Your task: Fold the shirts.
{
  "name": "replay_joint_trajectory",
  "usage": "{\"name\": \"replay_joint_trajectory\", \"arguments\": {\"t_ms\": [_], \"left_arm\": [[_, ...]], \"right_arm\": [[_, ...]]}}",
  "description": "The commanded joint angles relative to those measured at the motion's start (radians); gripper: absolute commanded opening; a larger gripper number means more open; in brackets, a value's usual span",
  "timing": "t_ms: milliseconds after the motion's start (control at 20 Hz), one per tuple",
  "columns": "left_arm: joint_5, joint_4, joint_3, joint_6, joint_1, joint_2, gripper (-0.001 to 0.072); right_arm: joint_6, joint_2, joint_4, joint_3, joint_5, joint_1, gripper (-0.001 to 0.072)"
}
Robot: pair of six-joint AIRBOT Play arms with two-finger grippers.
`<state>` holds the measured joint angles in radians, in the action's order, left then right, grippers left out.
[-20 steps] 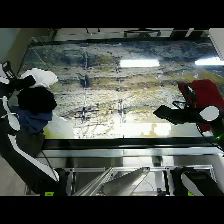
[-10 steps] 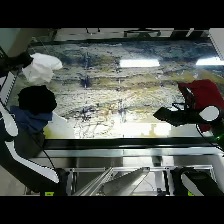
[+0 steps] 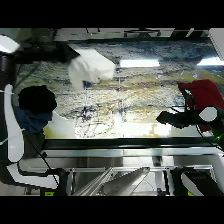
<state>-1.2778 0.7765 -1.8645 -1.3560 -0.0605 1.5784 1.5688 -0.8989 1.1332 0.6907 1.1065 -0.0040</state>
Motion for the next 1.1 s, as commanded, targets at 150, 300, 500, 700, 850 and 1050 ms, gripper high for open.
{"name": "replay_joint_trajectory", "arguments": {"t_ms": [150,300,500,700,850,1050], "left_arm": [[0.103,0.077,0.28,-0.063,-0.267,-0.022,0.0142],[0.088,0.086,0.321,-0.064,-0.273,-0.023,0.072],[-0.081,0.097,0.322,-0.067,-0.174,-0.028,0.072],[-0.196,0.103,0.425,-0.066,-0.096,-0.064,0.0708],[-0.138,0.268,0.631,-0.065,-0.091,-0.138,0.0708],[0.064,0.293,0.845,-0.051,-0.094,-0.164,0.0708]], "right_arm": [[-0.015,0.001,0.008,0.0,0.066,-0.001,0.0661],[-0.033,0.001,0.008,0.002,0.1,-0.001,0.0661],[-0.113,0.001,-0.029,0.002,0.169,0.001,0.0661],[-0.171,0.001,-0.068,-0.007,0.184,0.042,0.0661],[-0.222,-0.01,-0.143,-0.029,0.068,0.125,0.0661],[-0.309,-0.151,-0.293,-0.028,-0.122,0.2,0.066]]}}
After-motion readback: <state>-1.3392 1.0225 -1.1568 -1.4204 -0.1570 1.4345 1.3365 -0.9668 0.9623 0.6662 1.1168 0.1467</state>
